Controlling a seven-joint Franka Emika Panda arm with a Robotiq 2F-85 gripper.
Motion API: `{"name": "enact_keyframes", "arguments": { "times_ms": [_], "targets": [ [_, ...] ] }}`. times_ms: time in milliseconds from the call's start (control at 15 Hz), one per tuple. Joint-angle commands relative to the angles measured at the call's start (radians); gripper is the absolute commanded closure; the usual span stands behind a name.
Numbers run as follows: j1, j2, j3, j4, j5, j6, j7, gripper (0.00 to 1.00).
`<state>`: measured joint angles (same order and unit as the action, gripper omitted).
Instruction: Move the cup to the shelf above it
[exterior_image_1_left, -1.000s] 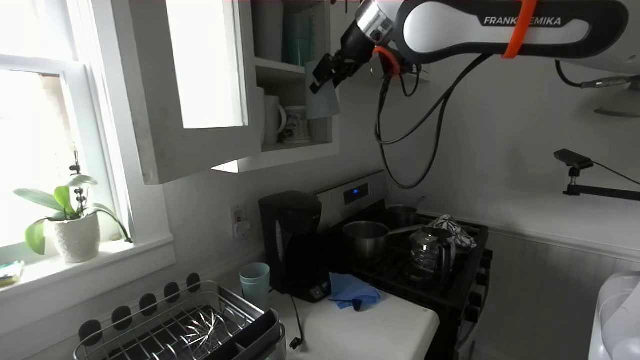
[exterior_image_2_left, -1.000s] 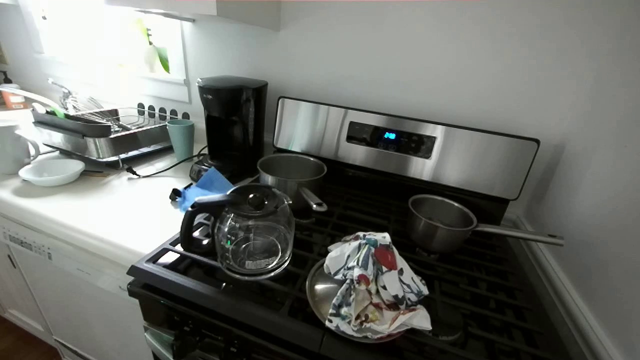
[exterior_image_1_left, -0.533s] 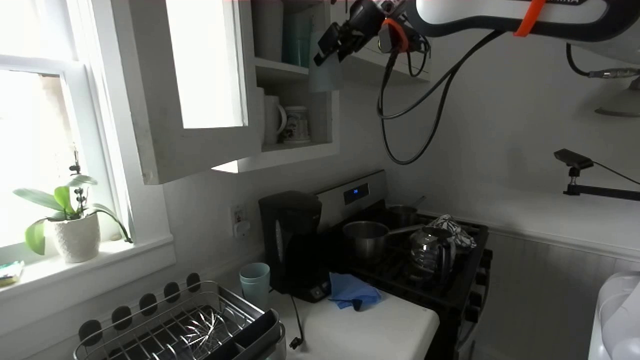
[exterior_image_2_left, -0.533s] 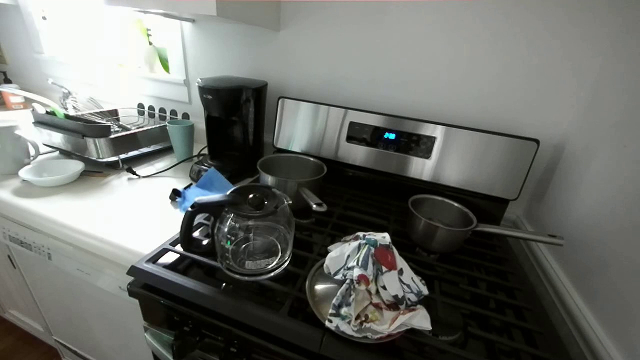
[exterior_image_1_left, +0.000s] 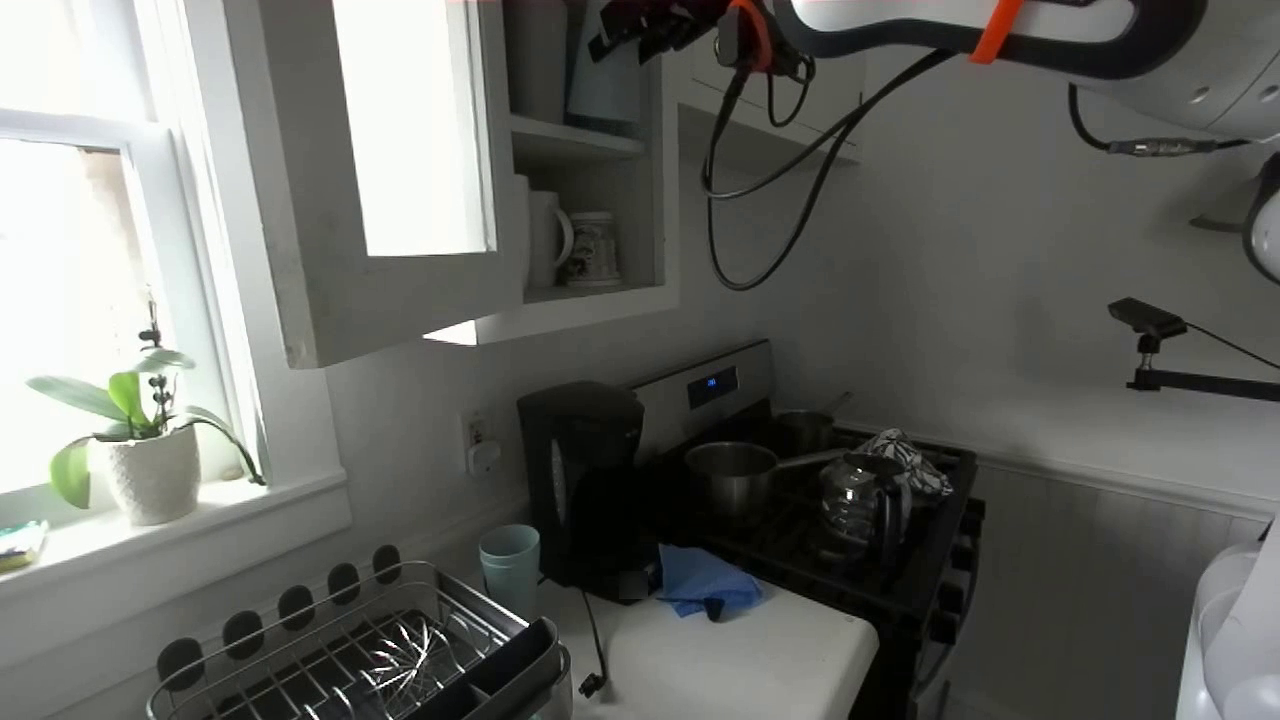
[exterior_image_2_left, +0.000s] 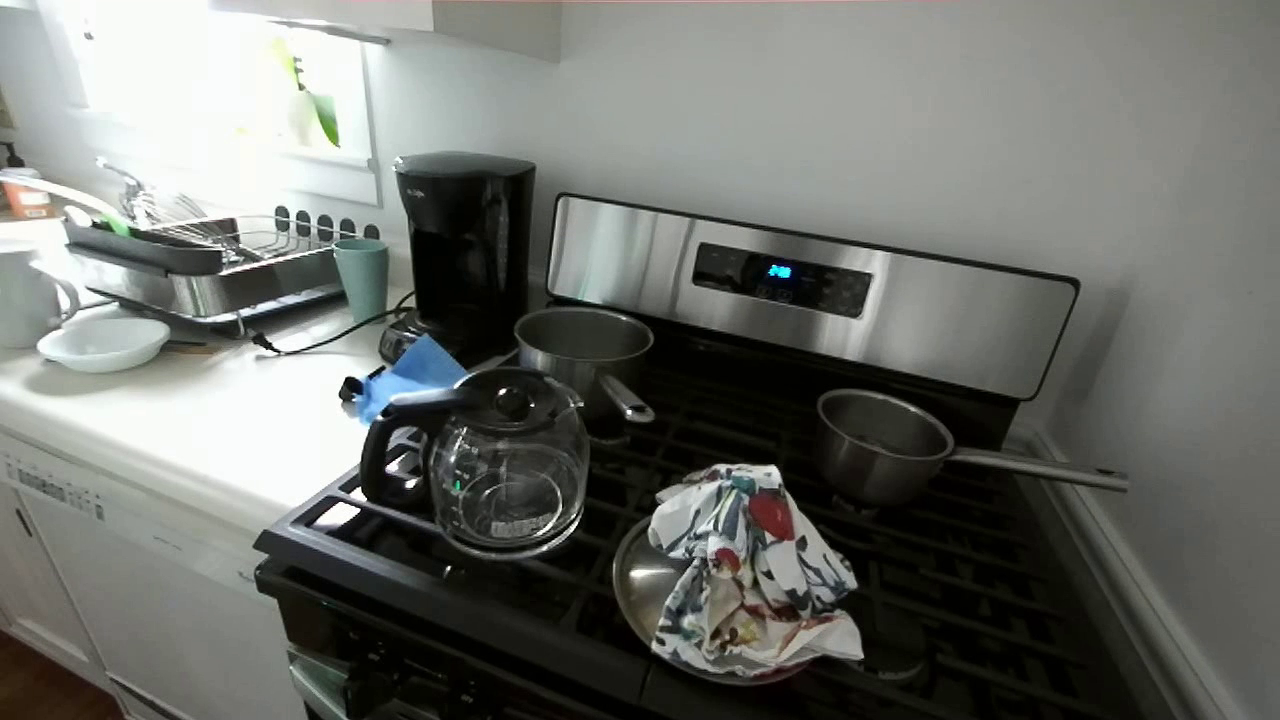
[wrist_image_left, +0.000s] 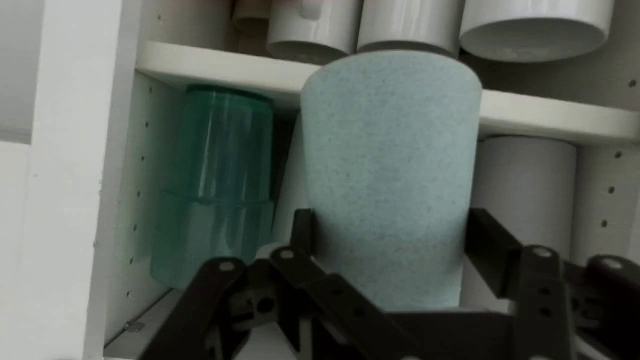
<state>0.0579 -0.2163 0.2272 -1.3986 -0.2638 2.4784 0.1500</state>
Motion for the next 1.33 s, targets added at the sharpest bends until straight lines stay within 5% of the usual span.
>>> {"name": "enact_keyframes", "arguments": {
  "times_ms": [0,333,400,1267],
  "targets": [
    [0.0,0.022,0.004,0.024,0.0,0.008,0.0,0.23],
    [0.001,0.076,0.01,0.081,0.0,0.016,0.0,0.23],
    [0.001,0.076,0.01,0.082,0.0,0.016,0.0,0.48],
    [0.018,0.181,0.015,0.184,0.1,0.082,0.036,0.48]
  ]
}}
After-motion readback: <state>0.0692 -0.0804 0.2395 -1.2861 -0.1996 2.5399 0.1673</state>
